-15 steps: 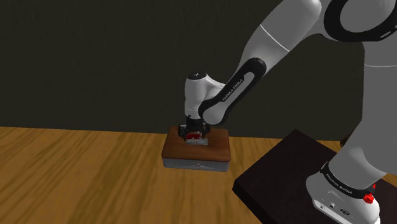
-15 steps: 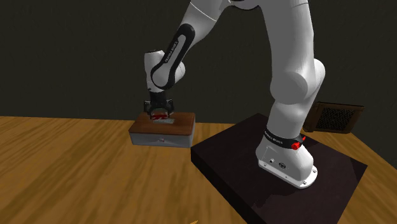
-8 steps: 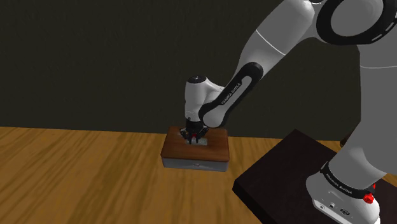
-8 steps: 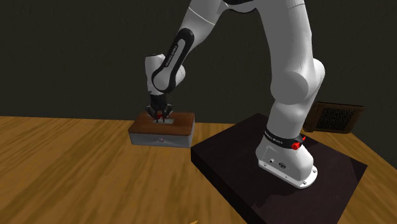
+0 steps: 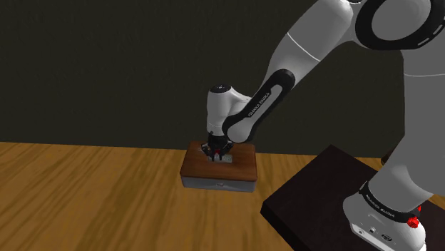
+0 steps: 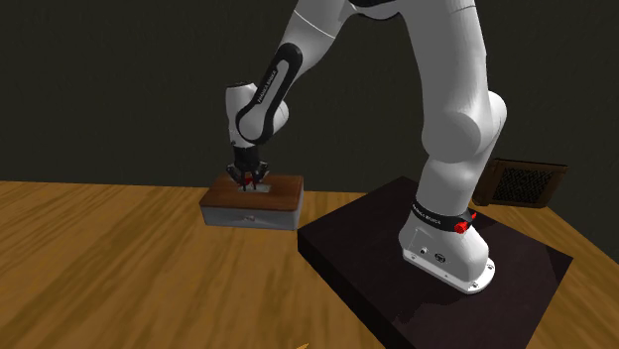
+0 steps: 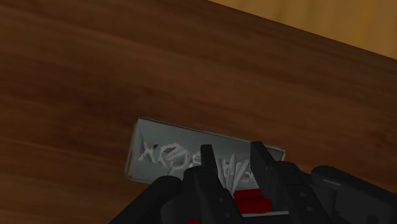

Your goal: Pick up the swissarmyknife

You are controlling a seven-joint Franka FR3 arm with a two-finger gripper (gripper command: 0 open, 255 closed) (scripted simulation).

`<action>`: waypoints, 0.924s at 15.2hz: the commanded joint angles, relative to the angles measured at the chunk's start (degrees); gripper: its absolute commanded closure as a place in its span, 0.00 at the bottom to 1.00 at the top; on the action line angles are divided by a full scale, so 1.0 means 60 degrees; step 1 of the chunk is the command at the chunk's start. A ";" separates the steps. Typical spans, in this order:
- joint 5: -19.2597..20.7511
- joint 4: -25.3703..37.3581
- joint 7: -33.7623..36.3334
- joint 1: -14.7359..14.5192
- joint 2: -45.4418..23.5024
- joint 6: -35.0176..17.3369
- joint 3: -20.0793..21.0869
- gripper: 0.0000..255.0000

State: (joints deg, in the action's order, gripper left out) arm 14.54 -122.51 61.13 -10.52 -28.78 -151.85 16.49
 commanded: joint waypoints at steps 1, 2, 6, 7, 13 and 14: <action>-0.0078 -0.0044 -0.0047 0.0043 0.0127 0.0149 0.0071 1.00; -0.0134 -0.0062 -0.0085 0.0081 0.0240 0.0242 0.0120 1.00; -0.0365 -0.0118 -0.0241 0.0222 0.0686 0.0621 0.0307 1.00; -0.0424 -0.0127 -0.0281 0.0256 0.0796 0.0718 0.0351 1.00; -0.0787 -0.0134 -0.0522 0.0435 0.1433 0.1320 0.0590 1.00; -0.0847 -0.0128 -0.0562 0.0461 0.1535 0.1423 0.0625 1.00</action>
State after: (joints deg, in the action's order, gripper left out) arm 9.88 -123.06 58.05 -7.98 -20.35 -143.87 19.99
